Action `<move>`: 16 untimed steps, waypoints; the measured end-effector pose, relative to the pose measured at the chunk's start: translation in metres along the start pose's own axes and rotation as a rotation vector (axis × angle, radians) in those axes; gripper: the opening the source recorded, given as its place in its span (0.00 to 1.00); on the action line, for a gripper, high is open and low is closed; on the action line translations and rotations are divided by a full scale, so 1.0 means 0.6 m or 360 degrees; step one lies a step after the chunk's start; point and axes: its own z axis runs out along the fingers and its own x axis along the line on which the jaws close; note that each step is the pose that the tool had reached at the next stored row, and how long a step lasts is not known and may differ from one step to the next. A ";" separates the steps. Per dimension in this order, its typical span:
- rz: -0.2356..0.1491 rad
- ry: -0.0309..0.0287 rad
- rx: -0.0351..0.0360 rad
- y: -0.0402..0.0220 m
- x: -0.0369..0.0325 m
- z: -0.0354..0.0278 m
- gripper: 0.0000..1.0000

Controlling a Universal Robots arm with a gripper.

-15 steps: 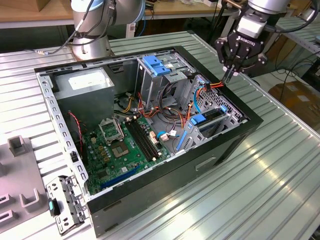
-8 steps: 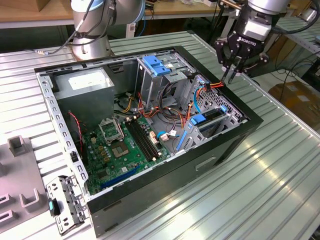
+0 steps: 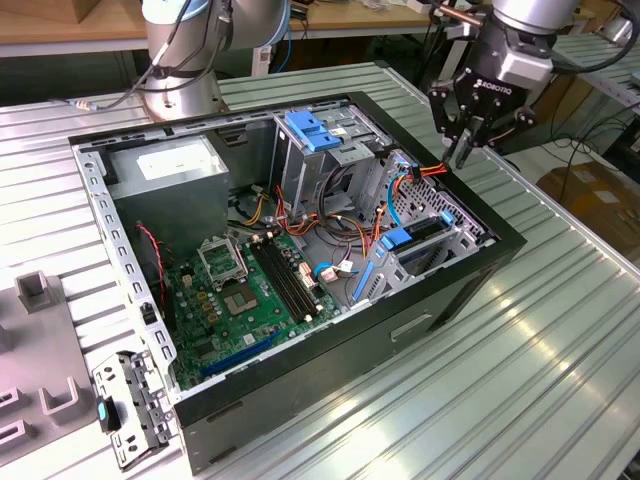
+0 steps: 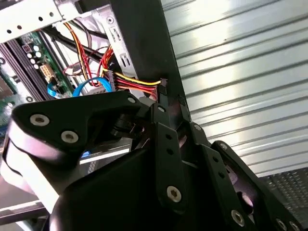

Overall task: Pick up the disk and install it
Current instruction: 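Insert the first disk wire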

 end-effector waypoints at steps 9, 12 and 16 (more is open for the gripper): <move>-0.0251 0.00016 0.0012 0.004 -0.004 0.011 0.32; -0.0265 0.00024 0.0013 0.005 -0.006 0.012 0.32; -0.0411 0.00048 0.0021 0.005 -0.006 0.016 0.32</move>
